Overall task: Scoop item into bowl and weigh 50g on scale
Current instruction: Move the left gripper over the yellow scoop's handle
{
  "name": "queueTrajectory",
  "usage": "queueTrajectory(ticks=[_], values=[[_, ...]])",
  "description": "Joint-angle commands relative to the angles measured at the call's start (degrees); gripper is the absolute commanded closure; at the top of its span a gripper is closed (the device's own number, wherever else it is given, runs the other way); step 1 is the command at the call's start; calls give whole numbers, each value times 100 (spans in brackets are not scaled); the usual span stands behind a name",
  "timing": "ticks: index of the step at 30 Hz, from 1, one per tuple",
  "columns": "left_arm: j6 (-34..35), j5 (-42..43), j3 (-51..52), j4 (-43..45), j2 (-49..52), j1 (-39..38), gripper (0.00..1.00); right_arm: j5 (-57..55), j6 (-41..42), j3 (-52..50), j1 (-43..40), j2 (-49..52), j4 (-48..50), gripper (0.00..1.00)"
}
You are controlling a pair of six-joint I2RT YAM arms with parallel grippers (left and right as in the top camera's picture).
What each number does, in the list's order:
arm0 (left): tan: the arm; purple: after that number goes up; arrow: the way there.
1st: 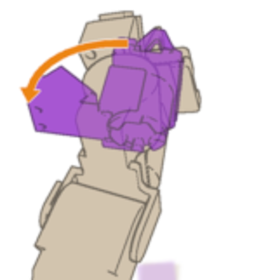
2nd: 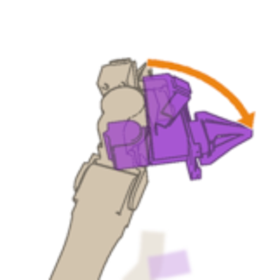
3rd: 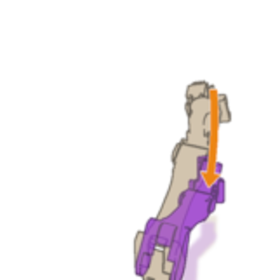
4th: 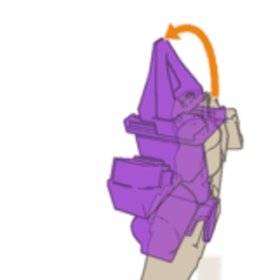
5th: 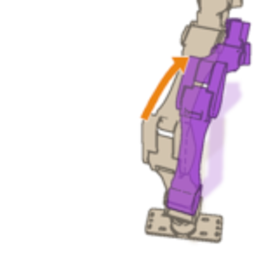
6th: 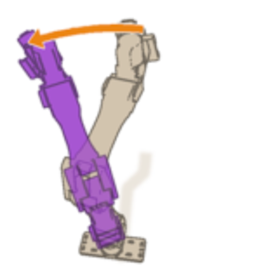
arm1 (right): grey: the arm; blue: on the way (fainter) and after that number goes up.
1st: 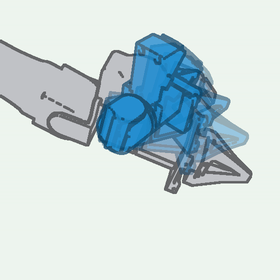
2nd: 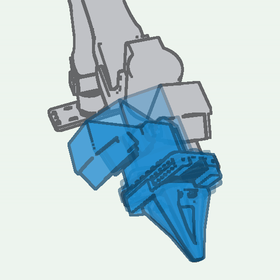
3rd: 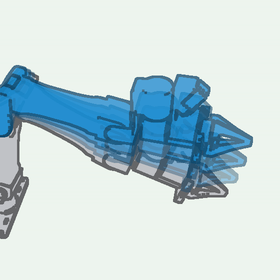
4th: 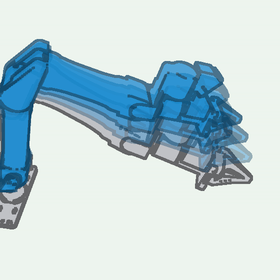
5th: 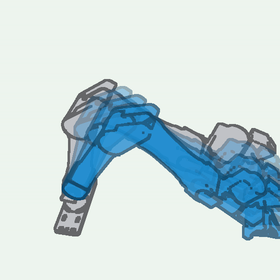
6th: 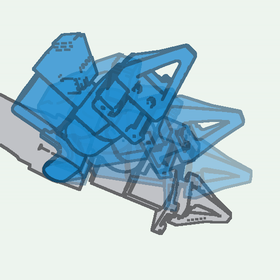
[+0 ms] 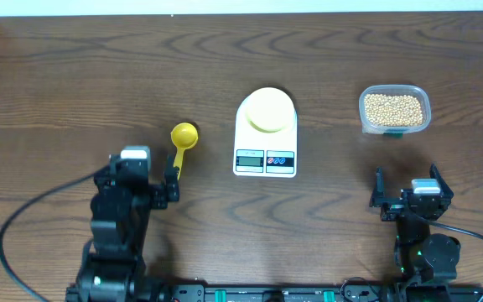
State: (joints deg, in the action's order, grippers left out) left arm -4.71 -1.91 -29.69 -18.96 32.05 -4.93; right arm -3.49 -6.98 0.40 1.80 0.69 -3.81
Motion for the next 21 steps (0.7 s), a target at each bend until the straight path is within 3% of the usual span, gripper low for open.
queueTrajectory(ticks=[1,21], values=[[-7,-92,-507,-173,542,0,2,-44,-81,-9,39,-42,-22,1],[48,-4,-3980,-2446,4382,402,2,-44,-81,-9,39,-42,-22,1]])
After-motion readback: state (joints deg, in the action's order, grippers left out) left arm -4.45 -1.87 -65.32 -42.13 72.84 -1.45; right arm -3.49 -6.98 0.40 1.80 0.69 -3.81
